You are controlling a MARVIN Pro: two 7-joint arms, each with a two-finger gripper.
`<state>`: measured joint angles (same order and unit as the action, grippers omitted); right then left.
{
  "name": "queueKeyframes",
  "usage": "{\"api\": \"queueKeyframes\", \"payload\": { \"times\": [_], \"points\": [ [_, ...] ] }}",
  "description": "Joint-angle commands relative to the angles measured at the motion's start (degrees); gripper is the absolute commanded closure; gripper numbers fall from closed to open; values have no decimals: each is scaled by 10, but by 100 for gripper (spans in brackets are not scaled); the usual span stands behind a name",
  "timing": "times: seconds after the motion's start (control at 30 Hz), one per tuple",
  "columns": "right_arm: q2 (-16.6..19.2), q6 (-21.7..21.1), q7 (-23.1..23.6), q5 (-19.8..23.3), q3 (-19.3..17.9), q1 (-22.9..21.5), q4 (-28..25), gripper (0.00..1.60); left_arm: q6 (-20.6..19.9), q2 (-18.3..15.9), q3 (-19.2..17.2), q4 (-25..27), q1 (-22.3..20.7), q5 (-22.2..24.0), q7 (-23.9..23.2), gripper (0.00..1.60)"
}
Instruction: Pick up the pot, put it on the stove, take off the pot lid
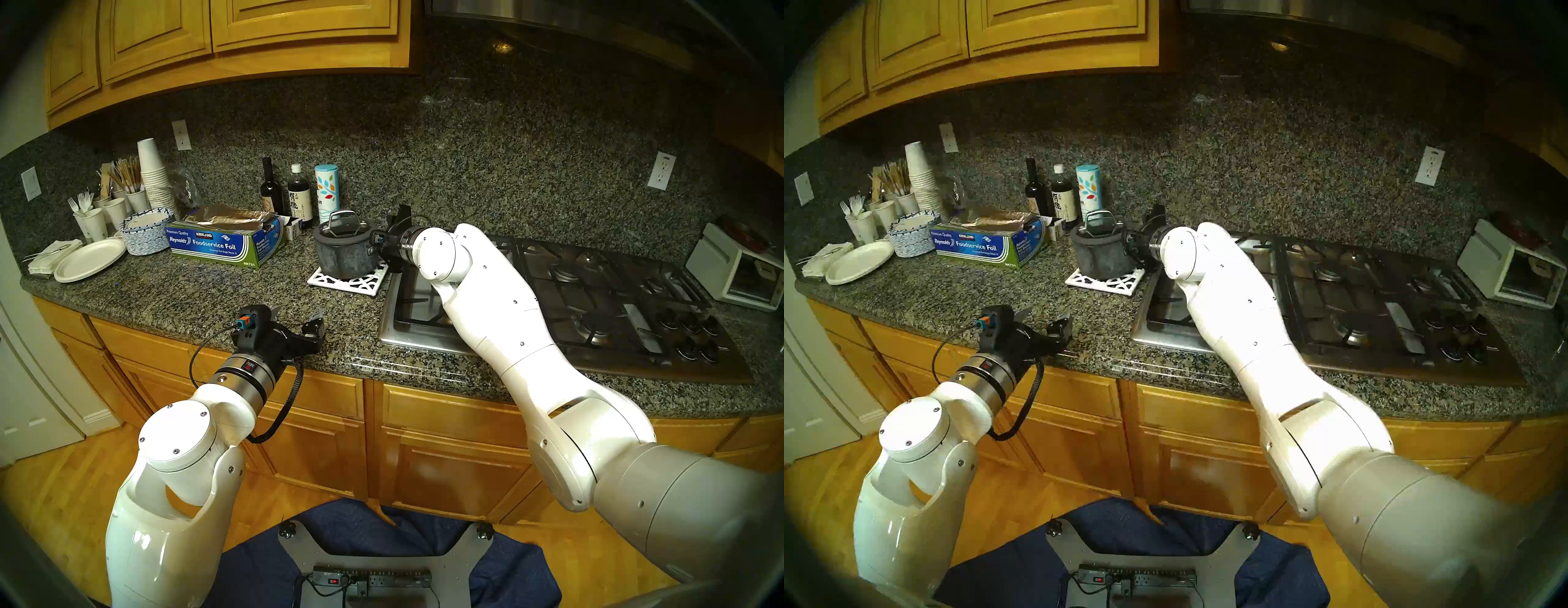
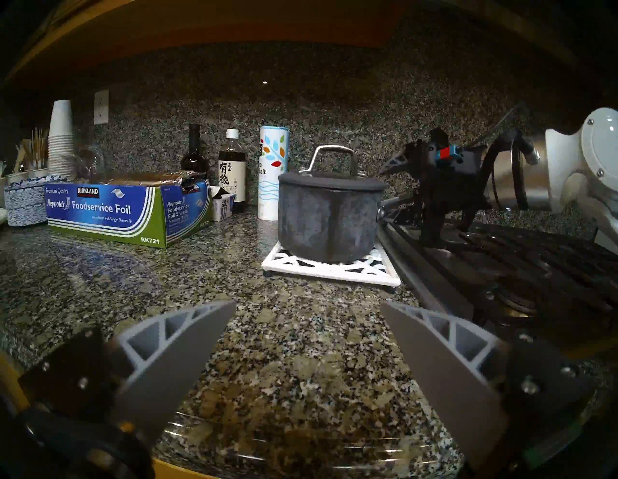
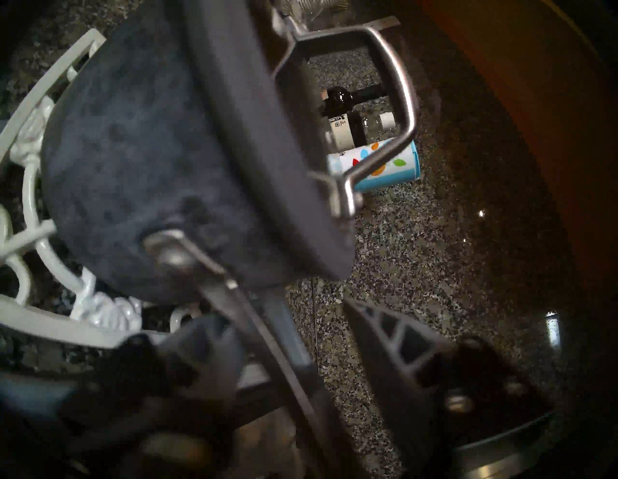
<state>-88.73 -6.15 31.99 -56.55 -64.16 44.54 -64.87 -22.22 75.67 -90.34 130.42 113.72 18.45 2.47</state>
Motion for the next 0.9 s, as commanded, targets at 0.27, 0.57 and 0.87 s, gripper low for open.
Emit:
{"api": "queueKeyframes", "payload": {
  "times": [0.27,0.57,0.87],
  "points": [
    [-4,-9,11,2,-10,-19,-58,160,7,2,-1,18,-9,-1,0,0],
    [3,-18,18,-1,-17,-20,-84,160,6,2,-1,17,-9,-1,-1,0],
    [11,-27,27,-5,-23,-21,-103,160,6,2,-1,17,-9,-1,-2,0]
  ]
}}
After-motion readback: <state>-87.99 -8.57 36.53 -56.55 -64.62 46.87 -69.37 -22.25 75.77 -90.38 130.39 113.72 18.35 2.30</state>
